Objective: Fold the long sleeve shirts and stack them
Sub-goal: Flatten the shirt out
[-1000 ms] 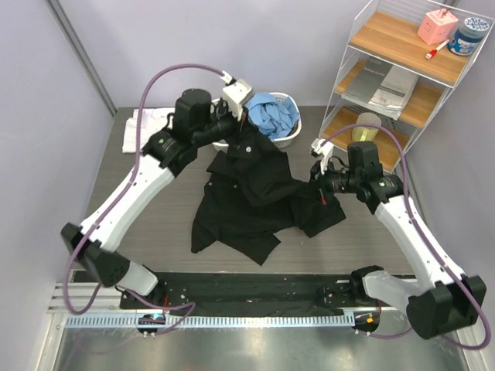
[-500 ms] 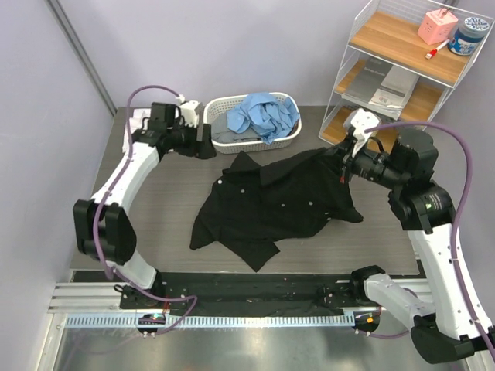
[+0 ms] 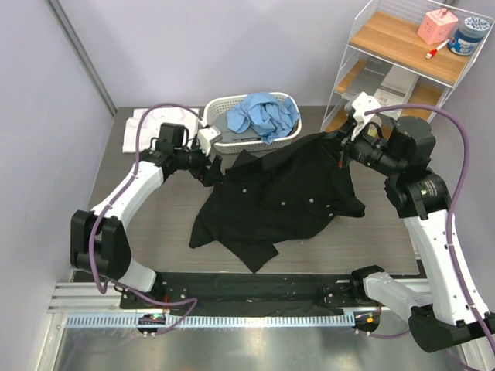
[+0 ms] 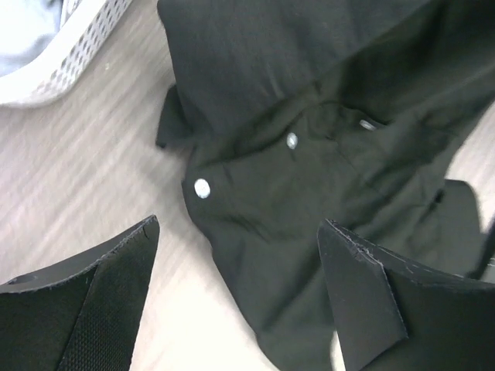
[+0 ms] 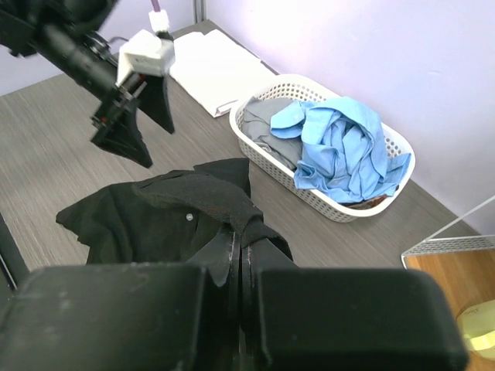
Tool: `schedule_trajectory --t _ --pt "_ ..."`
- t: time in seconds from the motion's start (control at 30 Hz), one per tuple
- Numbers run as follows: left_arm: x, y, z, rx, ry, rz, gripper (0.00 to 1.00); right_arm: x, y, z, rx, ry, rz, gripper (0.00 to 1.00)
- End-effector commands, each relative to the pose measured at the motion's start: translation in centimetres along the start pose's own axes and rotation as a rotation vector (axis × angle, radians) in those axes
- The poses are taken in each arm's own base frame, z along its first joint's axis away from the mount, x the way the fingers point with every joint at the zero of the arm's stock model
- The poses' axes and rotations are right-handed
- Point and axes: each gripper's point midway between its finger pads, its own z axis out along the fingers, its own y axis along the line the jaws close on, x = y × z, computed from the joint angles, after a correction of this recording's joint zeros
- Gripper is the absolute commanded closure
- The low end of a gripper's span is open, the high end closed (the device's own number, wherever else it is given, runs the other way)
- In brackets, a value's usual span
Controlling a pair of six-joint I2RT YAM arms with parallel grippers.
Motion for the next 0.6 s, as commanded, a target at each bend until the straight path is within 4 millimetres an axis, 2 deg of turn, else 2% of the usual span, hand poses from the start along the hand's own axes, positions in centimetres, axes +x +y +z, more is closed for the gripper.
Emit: schedule_trajectory --t 0.0,0.13,0.23,0.27,0.3,0.33,0.37,0.43,0.47,0.5,0.53,0.57 --pt "-3.0 0.5 2.4 0.009 -0.099 0.196 0.19 -4.5 -0.1 -1.6 0.042 -0.128 -0.053 0.99" --pt "-3.8 0.9 5.2 -0.022 -0.112 0.271 0.23 -5.2 -0.1 -2.0 0.05 -0.141 -0.06 0.99" --pt "-3.9 2.0 6.7 -0.059 -0.109 0.265 0.28 -5.9 0.1 -2.4 0.049 -0.154 -0.061 0.99" --pt "-4.3 2.3 7.1 -0.069 -0.123 0.254 0.31 -6.2 0.1 -2.5 0.055 -0.157 -0.063 0.99" --pt "-4.0 2.9 7.8 -0.079 -0.11 0.236 0.34 -6.3 0.1 -2.6 0.059 -0.161 -0.065 0.99" --pt "-4.2 3.8 7.9 -0.123 -0.108 0.218 0.4 -6.5 0.0 -2.7 0.064 -0.163 -0.068 0.99" --pt "-5.0 4.4 7.9 -0.156 -0.124 0.206 0.52 -6.5 -0.1 -2.9 0.079 -0.164 -0.073 0.99" --pt "-5.2 5.8 7.5 -0.199 -0.131 0.192 0.66 -6.6 -0.4 -3.1 0.101 -0.165 -0.08 0.99" --pt "-6.0 6.3 7.0 -0.209 -0.15 0.184 0.77 -6.5 -0.7 -3.2 0.118 -0.165 -0.082 0.99" --pt "-6.1 6.6 6.6 -0.208 -0.156 0.146 0.81 -6.5 -0.8 -3.2 0.124 -0.162 -0.084 0.99" --pt "-6.5 7.4 5.3 -0.212 -0.171 0.122 0.87 -6.3 -1.0 -3.2 0.132 -0.16 -0.082 0.99" --pt "-6.9 7.1 4.6 -0.18 -0.188 0.103 0.94 -6.2 -1.1 -3.2 0.139 -0.157 -0.083 0.99"
